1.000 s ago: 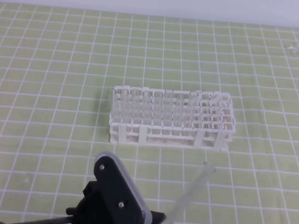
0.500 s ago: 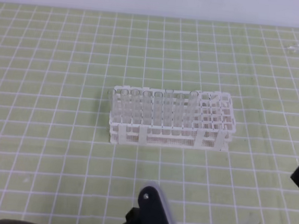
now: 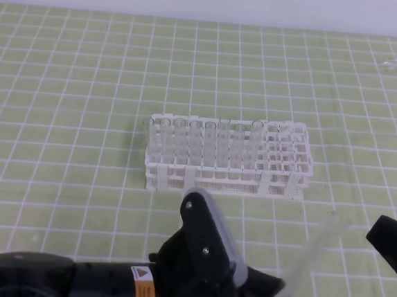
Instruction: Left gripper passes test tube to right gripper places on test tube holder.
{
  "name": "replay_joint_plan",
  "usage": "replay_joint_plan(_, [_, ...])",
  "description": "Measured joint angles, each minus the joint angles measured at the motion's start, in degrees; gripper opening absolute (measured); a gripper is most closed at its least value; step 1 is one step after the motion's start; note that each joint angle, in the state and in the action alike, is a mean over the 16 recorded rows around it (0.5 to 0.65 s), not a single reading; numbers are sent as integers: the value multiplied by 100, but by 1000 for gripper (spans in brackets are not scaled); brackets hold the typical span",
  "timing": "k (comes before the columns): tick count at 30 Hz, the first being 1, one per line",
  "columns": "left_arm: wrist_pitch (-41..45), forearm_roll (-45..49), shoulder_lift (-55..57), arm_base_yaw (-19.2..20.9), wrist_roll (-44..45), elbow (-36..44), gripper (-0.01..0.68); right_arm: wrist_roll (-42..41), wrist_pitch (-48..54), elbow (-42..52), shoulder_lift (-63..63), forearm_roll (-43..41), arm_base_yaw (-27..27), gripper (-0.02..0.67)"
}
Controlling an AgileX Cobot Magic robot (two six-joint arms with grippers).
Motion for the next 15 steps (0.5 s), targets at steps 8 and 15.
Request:
replay_joint_plan(8, [-959,-606,160,217,903,-7,81,-7,1,0,18,2,0,525])
replay_joint_plan(15, [-1496,-1039,427,228,1351,-7,87,-7,63,3,21,-51,0,526])
